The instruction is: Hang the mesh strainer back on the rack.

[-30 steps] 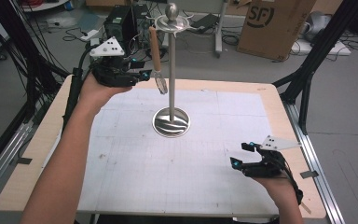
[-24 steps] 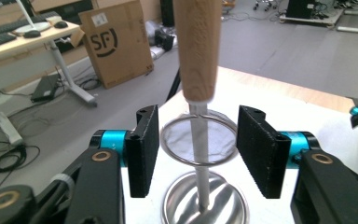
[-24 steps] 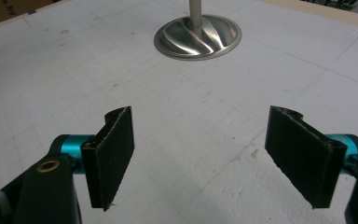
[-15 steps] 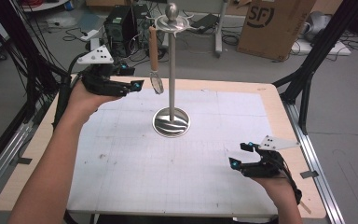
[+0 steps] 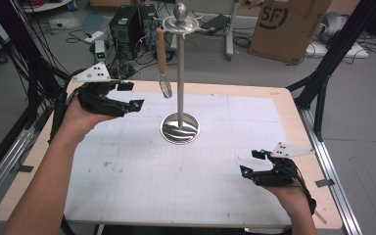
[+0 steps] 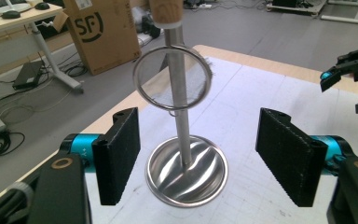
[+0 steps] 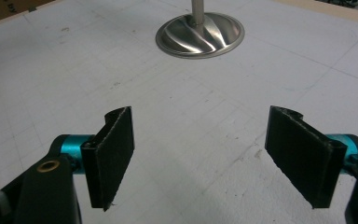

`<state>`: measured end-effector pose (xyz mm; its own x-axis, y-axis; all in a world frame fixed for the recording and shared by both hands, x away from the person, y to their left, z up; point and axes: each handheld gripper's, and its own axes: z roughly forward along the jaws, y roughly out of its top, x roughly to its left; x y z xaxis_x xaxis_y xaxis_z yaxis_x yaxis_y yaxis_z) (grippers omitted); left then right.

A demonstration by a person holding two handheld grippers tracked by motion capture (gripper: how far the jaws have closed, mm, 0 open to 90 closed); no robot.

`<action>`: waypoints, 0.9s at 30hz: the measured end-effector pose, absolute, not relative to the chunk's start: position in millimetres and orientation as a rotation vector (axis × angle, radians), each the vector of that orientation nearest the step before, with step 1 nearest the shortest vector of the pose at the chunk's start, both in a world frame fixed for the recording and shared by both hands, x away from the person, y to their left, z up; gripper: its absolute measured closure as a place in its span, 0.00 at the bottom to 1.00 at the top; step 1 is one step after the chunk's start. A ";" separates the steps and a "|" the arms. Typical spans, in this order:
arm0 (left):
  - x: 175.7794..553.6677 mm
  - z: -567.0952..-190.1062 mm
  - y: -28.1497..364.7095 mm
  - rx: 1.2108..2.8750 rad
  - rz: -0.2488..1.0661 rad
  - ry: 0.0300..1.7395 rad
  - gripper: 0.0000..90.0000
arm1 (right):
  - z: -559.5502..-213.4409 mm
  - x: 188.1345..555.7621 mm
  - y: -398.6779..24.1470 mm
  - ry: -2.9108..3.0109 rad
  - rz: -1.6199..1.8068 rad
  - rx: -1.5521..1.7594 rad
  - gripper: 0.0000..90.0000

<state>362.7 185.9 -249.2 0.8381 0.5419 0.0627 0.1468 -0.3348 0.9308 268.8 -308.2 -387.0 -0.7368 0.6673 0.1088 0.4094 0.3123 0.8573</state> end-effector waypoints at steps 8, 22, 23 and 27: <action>348.9 -255.7 187.9 1.892 0.435 0.494 0.31 | -387.1 268.8 -307.0 2.318 1.390 0.973 0.26; 330.7 -276.0 186.5 1.870 0.400 0.487 0.25 | -387.1 268.5 -306.8 2.317 1.390 0.977 0.26; 329.9 -278.0 186.6 1.870 0.398 0.490 0.25 | -387.0 268.5 -306.7 2.318 1.390 0.976 0.26; 327.0 -286.6 187.2 1.864 0.386 0.500 0.24 | -386.7 268.1 -306.8 2.318 1.392 0.975 0.26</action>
